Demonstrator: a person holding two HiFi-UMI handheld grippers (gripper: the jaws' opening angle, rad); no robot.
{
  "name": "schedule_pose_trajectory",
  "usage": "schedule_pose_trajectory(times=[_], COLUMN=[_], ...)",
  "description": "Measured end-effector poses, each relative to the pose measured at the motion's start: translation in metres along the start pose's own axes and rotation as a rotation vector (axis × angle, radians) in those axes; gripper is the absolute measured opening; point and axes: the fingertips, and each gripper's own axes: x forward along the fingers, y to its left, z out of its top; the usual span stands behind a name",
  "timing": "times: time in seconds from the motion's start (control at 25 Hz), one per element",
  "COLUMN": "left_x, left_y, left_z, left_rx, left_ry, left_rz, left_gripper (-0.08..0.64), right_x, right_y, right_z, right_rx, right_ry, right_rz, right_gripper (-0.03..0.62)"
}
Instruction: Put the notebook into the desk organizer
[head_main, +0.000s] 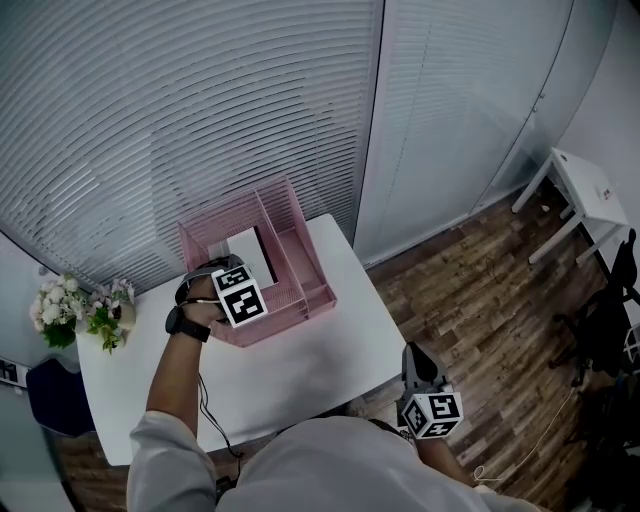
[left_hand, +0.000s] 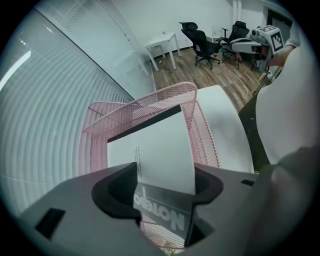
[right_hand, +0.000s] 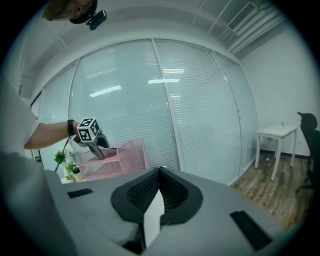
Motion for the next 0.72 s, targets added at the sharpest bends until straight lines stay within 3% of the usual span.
schedule_pose_trajectory(times=[0.2, 0.72], left_x=[-0.001, -0.010], left_y=[-0.008, -0.023], left_z=[0.000, 0.006], left_rx=[0.000, -0.003], left_ry=[-0.014, -0.070], left_rz=[-0.072, -0.126], left_gripper=[0.285, 0.316], right_x=[-0.002, 0.002], right_y=[-0.007, -0.003], right_z=[-0.001, 0.000], right_rx=[0.008, 0.005], right_ry=[-0.002, 0.000], right_rz=[-0.016, -0.005], right_gripper=[0.012, 0.012])
